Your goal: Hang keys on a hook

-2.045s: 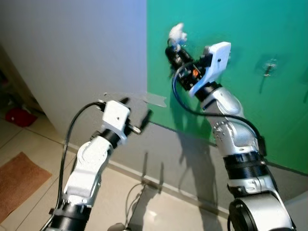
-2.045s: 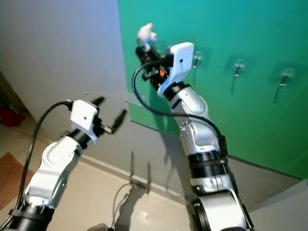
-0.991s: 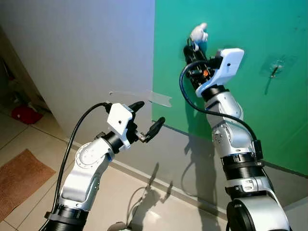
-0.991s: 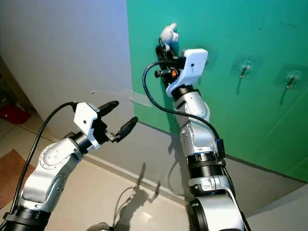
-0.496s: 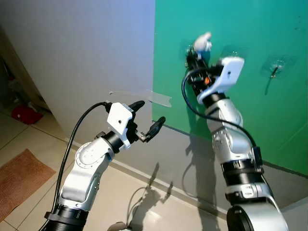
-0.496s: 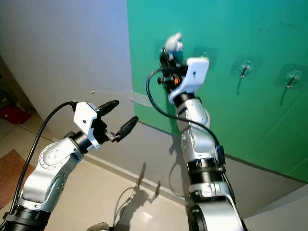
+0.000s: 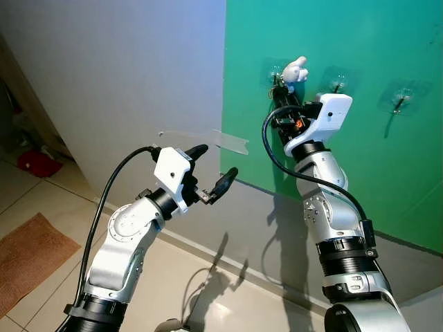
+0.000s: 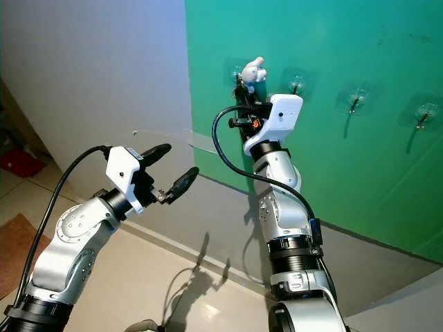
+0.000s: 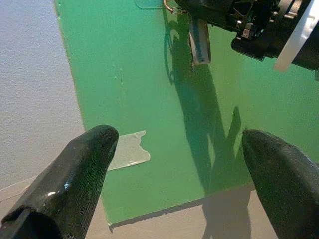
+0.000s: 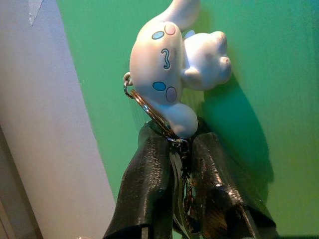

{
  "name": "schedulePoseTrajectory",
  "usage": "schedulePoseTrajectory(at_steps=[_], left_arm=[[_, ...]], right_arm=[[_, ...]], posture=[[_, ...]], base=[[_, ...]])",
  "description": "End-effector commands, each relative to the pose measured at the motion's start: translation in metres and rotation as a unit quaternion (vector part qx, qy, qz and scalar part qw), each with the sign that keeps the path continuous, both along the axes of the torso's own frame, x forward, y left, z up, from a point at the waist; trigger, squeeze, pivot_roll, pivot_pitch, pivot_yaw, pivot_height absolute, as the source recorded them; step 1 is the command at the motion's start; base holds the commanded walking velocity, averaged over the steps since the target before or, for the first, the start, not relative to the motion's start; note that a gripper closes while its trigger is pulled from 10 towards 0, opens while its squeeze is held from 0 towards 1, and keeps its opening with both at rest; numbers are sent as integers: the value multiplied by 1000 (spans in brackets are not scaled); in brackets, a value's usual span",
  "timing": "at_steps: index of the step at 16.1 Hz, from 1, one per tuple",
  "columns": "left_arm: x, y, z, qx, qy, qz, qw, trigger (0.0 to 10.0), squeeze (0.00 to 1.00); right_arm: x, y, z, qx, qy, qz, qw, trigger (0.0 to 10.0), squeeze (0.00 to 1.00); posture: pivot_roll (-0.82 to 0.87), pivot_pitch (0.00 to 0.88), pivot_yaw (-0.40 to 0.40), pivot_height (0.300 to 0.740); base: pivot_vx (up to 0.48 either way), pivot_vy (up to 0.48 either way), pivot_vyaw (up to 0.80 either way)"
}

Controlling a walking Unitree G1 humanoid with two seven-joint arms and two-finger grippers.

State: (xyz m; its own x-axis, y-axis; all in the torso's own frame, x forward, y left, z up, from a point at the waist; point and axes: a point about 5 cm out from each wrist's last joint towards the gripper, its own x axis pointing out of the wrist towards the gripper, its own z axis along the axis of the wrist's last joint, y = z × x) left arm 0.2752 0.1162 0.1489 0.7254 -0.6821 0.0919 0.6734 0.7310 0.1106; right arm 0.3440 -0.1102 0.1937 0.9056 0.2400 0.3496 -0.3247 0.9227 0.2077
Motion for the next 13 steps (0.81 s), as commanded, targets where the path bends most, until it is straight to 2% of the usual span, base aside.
schedulePoseTrajectory(at_steps=[1,2,3,13], left_arm=[[1,-1,4,5,-7,-7,1000,10000,0],[0,-1,4,5,-8,-7,1000,10000,0],[1,-1,4,4,-10,-7,1000,10000,0],[1,0,8,-7,-26,-1,1000,10000,0]], right_arm=[[-2,-9,-10,5,20,-18,1000,10000,0],[-2,-8,-10,6,20,-17,1000,10000,200],[-3,-8,-10,9,19,-15,1000,10000,1000],[-14,-3,-26,-3,35,5,999,10000,1000]], posture=[[17,0,1,740],[17,0,1,740],[18,0,-1,740],[12,0,-5,740]], base=[[0,0,0],[0,0,0],[0,0,0],[0,0,0]])
